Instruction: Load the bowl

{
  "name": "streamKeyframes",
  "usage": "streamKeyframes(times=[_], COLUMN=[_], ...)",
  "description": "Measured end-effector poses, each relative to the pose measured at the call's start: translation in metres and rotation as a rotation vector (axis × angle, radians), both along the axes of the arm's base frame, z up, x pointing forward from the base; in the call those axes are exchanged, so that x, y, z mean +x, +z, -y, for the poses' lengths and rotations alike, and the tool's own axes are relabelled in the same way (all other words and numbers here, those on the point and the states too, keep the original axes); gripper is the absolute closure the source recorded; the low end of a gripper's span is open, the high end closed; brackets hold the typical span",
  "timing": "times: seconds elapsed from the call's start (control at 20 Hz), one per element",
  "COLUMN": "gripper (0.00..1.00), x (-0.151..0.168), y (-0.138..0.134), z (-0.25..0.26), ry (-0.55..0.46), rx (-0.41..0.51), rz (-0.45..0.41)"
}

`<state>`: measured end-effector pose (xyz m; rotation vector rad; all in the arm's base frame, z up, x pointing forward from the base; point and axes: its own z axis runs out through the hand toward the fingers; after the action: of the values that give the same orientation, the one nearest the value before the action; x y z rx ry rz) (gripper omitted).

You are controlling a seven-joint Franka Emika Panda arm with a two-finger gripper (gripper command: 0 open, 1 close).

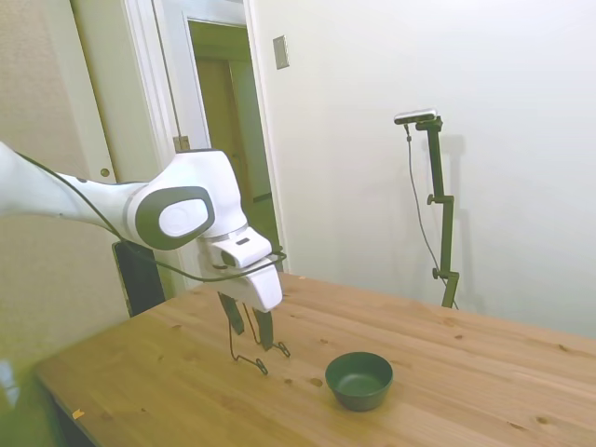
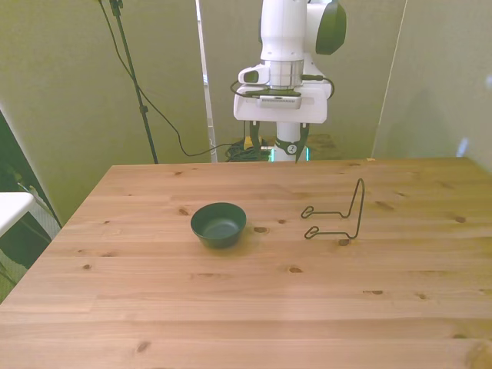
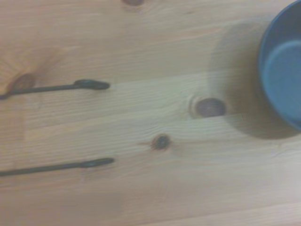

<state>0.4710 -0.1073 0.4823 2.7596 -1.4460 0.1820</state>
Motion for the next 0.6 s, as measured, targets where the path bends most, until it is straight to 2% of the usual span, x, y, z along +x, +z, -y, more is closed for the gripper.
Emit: streamKeyframes(times=[0.4, 0.6], gripper=[0.00, 0.00], x=[0.039, 0.070], y=[0.030, 0.028], z=[0.076, 0.101], ry=[0.017, 0.038], rx=[-0.072, -0.086], rz=[-0.040, -0.044])
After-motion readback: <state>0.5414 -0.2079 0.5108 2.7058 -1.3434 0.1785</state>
